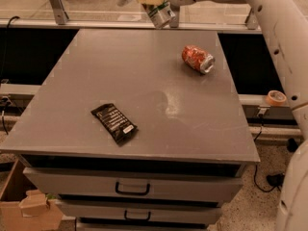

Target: Place 7up can upright

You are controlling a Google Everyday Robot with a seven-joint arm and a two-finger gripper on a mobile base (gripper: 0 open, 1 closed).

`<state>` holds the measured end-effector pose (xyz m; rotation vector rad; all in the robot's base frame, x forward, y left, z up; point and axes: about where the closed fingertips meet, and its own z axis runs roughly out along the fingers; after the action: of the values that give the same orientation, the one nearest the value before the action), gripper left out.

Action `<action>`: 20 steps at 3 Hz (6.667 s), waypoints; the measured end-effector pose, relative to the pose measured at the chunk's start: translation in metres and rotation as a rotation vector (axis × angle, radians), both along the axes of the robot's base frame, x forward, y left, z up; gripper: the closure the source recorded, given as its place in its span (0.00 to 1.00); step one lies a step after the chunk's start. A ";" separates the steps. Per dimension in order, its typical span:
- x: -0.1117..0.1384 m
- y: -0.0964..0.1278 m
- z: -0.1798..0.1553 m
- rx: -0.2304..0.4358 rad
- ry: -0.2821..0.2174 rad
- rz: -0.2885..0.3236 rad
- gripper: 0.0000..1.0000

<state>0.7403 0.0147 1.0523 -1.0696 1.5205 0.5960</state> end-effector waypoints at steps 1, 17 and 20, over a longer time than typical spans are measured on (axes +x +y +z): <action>0.000 0.001 0.000 0.000 0.000 0.002 1.00; -0.173 -0.126 -0.142 0.475 -0.183 0.394 0.36; -0.158 -0.171 -0.102 0.274 -0.206 0.315 0.00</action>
Offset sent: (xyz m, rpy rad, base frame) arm 0.0038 0.0047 0.0170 0.0745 -0.0260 0.0878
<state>0.5819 -0.1565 0.9499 -1.1255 1.0642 0.8572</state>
